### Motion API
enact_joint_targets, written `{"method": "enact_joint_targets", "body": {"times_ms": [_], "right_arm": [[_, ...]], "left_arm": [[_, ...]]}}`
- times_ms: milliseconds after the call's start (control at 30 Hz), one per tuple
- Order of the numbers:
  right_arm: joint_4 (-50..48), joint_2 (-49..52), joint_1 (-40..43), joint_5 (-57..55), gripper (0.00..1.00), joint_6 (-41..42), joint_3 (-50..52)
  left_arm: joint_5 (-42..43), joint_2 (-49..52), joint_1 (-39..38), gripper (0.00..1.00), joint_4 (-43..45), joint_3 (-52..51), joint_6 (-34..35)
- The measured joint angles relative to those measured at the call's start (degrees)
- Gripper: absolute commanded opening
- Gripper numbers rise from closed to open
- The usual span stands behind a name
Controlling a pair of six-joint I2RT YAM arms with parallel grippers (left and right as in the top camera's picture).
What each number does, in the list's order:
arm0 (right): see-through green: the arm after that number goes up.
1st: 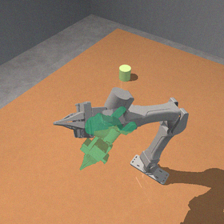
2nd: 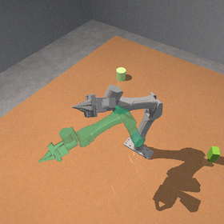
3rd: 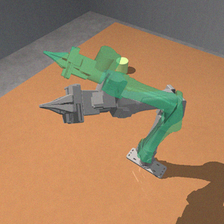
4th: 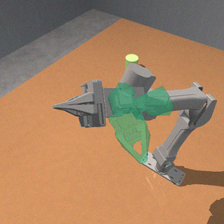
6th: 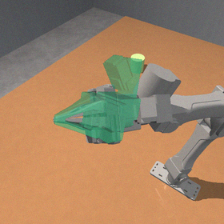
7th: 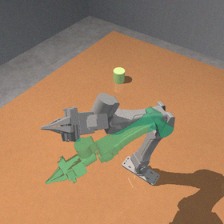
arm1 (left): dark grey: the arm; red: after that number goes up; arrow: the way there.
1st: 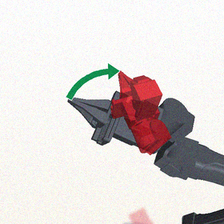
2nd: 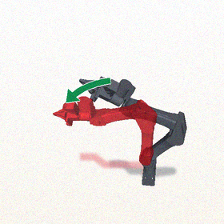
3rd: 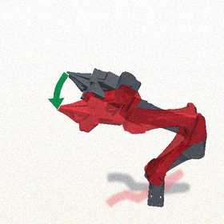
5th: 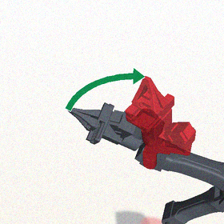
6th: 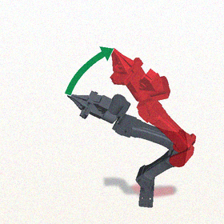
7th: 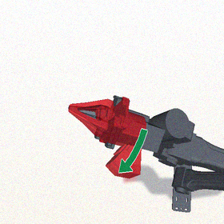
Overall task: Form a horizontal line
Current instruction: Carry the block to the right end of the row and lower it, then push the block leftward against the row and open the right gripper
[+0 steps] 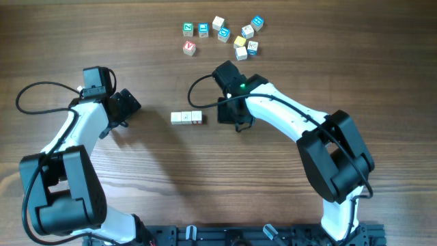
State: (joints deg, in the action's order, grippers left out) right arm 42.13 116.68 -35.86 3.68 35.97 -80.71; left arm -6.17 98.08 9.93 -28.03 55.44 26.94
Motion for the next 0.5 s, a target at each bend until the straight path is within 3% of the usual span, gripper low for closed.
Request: {"method": "enact_joint_targets", "body": {"times_ms": [500], "right_arm": [[-2.1, 0.0, -0.2, 1.1, 0.08, 0.0, 0.0]], "left_arm": [[0.0, 0.0, 0.0, 1.0, 0.0, 0.0, 0.0]]}}
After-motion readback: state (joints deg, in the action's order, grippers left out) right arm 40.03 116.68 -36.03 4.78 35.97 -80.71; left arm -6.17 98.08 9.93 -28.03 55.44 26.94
